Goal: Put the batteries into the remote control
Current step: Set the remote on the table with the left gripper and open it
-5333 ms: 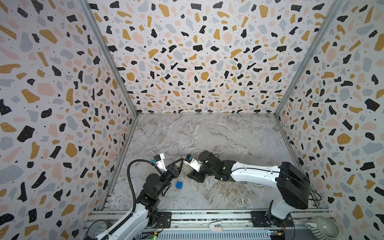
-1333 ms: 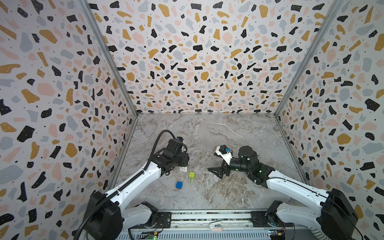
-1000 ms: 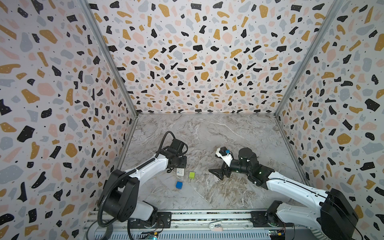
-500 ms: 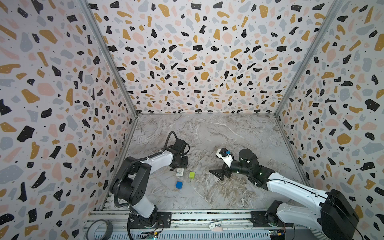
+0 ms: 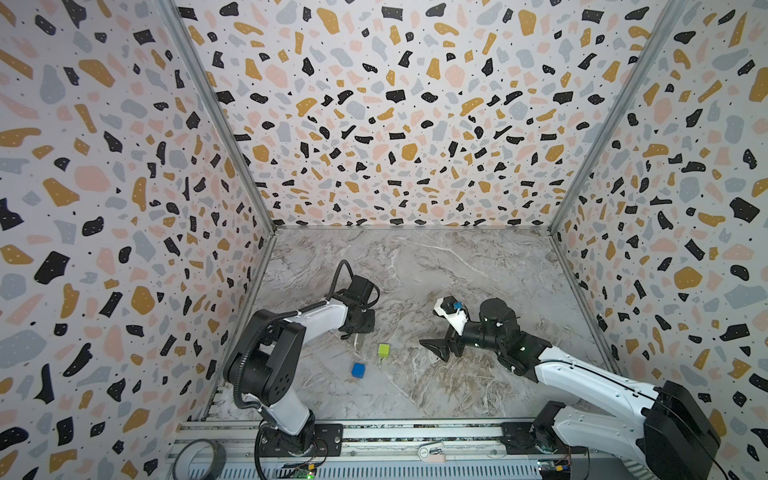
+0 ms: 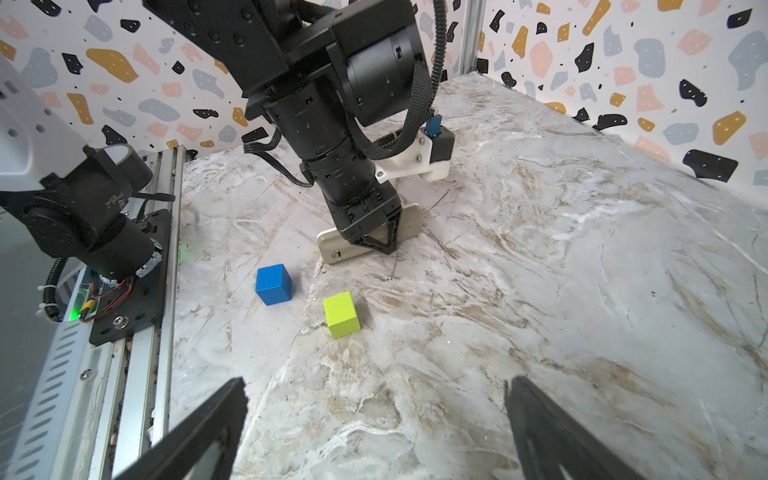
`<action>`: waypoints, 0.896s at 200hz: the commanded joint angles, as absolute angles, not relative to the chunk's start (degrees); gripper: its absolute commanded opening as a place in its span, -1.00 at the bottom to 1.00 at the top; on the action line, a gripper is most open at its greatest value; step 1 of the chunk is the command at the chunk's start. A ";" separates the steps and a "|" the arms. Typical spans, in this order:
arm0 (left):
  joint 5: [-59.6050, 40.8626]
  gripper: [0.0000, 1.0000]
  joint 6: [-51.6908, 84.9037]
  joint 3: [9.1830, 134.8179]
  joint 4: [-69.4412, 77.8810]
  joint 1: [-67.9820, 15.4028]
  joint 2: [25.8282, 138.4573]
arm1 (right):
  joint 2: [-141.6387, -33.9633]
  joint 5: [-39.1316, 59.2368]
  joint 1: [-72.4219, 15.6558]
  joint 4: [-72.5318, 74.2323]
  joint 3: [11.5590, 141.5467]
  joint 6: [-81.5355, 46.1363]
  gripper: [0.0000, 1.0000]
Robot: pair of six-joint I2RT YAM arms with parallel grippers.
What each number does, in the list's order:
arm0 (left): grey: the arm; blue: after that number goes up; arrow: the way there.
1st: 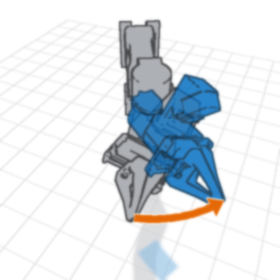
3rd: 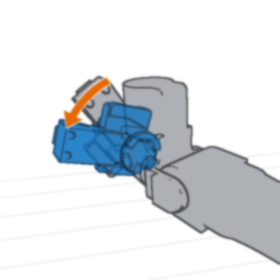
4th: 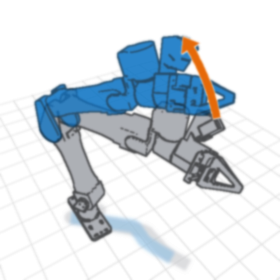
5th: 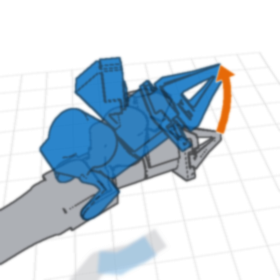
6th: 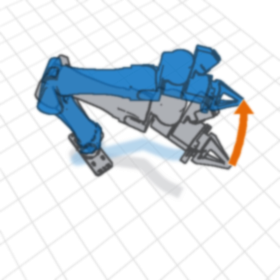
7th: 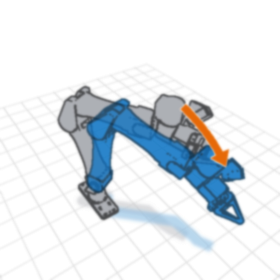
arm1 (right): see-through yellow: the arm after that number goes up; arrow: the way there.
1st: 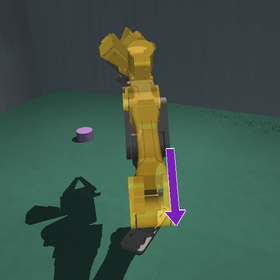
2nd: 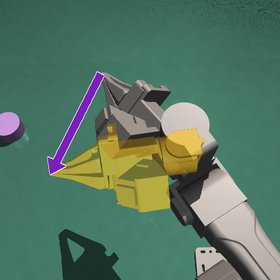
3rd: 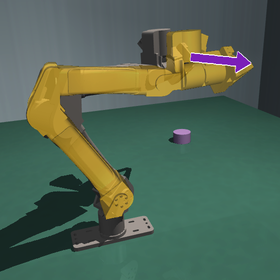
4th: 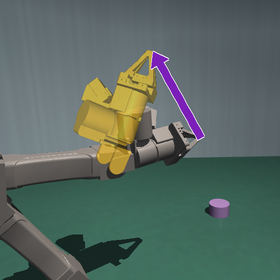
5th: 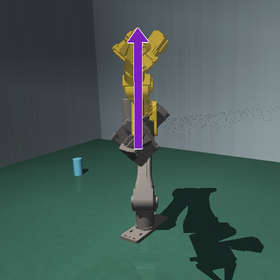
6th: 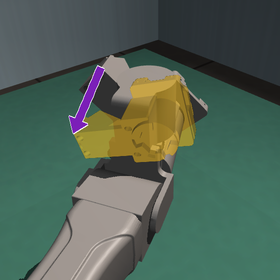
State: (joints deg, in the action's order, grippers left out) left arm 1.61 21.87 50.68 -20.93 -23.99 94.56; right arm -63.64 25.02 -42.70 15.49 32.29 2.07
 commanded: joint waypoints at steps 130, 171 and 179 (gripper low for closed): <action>-2.15 0.79 23.64 52.78 -25.31 -23.56 88.74 | -62.93 24.71 -42.23 16.67 32.15 2.03 0.98; -3.58 0.99 23.74 53.27 -24.18 -23.47 84.13 | -62.71 20.64 -41.70 15.20 32.31 1.47 0.98; -2.92 0.99 23.45 53.13 -23.77 -23.54 82.91 | -62.74 19.11 -41.51 14.89 32.19 1.29 0.98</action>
State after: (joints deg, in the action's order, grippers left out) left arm -2.48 23.55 51.62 -24.14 -23.79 86.41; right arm -63.64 23.11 -42.04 16.12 32.29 1.96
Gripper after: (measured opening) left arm 0.995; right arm 0.990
